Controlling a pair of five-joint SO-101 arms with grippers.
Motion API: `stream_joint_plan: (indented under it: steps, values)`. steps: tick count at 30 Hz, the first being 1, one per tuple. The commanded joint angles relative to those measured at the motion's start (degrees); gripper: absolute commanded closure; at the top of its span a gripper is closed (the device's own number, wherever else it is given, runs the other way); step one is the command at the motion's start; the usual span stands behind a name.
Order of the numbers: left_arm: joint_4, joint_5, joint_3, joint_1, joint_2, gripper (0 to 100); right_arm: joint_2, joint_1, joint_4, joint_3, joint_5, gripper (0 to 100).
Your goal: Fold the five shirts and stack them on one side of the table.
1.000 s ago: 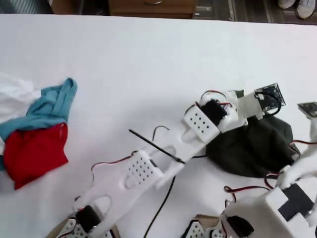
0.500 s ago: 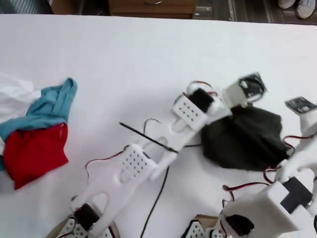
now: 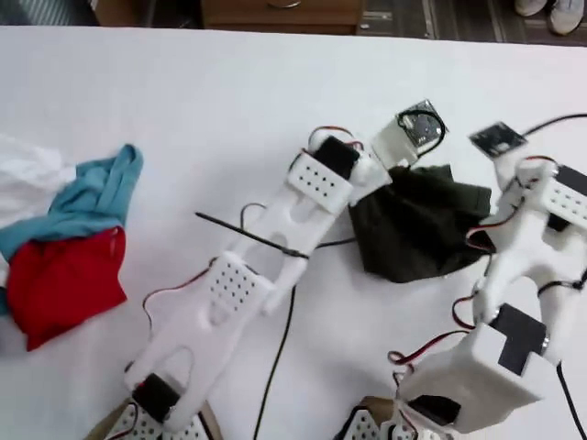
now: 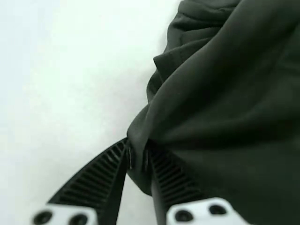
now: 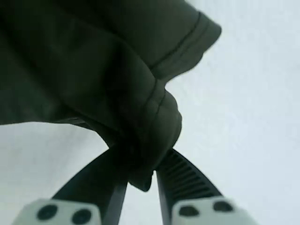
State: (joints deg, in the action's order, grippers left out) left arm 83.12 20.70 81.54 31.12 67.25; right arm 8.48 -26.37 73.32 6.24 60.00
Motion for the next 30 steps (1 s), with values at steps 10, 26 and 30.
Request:
stream_joint_plan:
  steps: [10,26,30]
  values:
    - [10.73,0.35,2.59,-1.58,-0.53,84,-0.22,0.31,1.27,2.46,0.0,77.2]
    - [9.85,0.0,14.2,-8.09,-2.11,73,-0.22,-0.13,-5.58,-7.82,-8.79,77.3]
    - [11.34,0.0,13.58,-12.92,-4.66,73,2.07,6.46,-7.25,-8.26,-8.62,77.3]
